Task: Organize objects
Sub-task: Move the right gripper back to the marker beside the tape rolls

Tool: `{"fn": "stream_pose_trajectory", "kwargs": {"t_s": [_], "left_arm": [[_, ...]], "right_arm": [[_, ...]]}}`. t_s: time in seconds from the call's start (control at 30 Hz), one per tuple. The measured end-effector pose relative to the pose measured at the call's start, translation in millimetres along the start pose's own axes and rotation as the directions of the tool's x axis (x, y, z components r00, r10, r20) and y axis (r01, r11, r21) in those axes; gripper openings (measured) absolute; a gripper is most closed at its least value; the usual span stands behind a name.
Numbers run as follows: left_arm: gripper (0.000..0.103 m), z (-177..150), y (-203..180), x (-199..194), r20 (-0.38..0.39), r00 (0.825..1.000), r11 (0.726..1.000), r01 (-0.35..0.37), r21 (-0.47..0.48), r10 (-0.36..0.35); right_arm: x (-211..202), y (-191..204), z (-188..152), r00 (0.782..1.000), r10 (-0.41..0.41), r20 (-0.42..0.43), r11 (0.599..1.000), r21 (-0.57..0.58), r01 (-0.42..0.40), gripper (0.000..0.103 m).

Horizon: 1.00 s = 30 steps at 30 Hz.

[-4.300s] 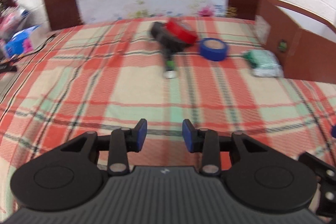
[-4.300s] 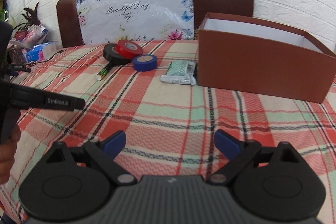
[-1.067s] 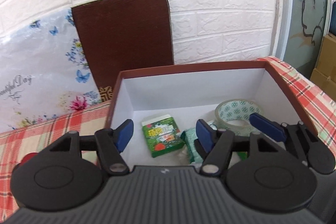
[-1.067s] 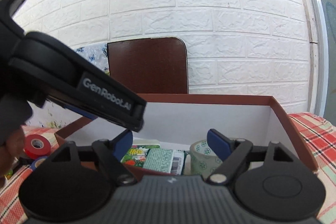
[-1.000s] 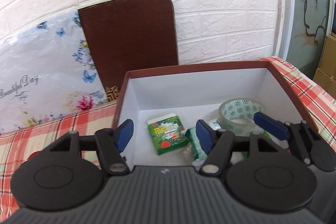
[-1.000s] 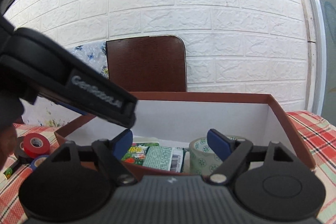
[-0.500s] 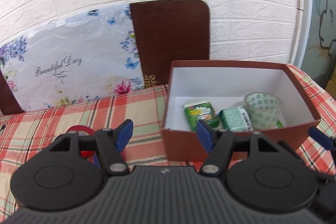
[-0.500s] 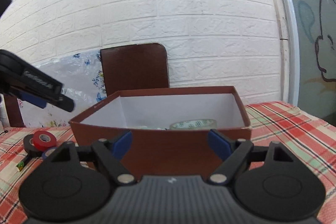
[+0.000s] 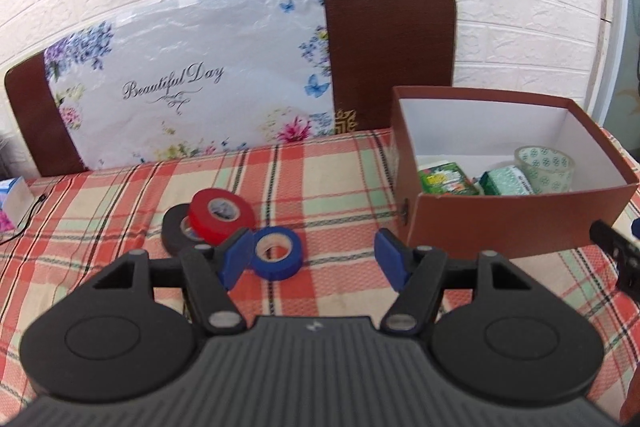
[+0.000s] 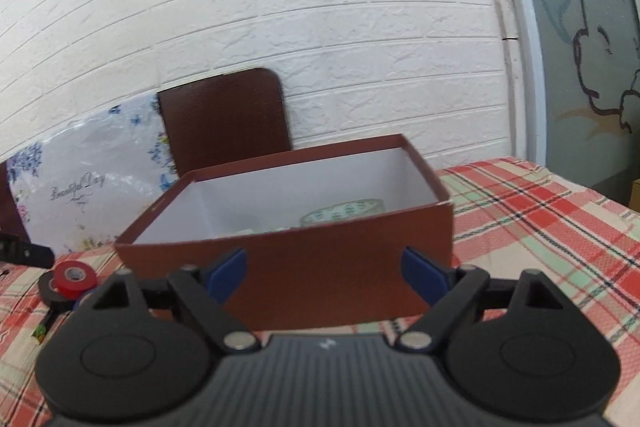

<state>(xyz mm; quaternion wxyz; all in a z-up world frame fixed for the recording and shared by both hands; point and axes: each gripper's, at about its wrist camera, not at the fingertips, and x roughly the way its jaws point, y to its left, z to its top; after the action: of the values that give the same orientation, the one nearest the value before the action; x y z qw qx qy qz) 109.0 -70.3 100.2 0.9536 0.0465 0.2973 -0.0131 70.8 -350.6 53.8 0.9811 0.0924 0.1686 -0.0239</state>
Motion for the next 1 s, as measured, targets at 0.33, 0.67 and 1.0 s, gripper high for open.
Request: {"fn": "stream_pose_trajectory", "kwargs": {"t_s": [0.33, 0.67, 1.0], "left_arm": [[0.069, -28.7, 47.3, -6.1, -0.03, 0.999, 0.997, -0.039, -0.064, 0.037], [0.069, -60.0, 99.6, 0.3, -0.077, 0.994, 0.987, -0.082, -0.141, 0.071], [0.07, -94.7, 172.3, 10.0, -0.102, 0.977, 0.957, -0.206, -0.204, 0.188]], "right_arm": [[-4.9, 83.3, -26.3, 0.982, 0.155, -0.109, 0.977, -0.131, -0.169, 0.088], [-15.7, 138.3, -34.8, 0.964, 0.213, -0.161, 0.942, -0.228, -0.246, 0.088], [-15.6, 187.4, -51.6, 0.938, 0.251, -0.24, 0.895, -0.312, -0.319, 0.088]]}}
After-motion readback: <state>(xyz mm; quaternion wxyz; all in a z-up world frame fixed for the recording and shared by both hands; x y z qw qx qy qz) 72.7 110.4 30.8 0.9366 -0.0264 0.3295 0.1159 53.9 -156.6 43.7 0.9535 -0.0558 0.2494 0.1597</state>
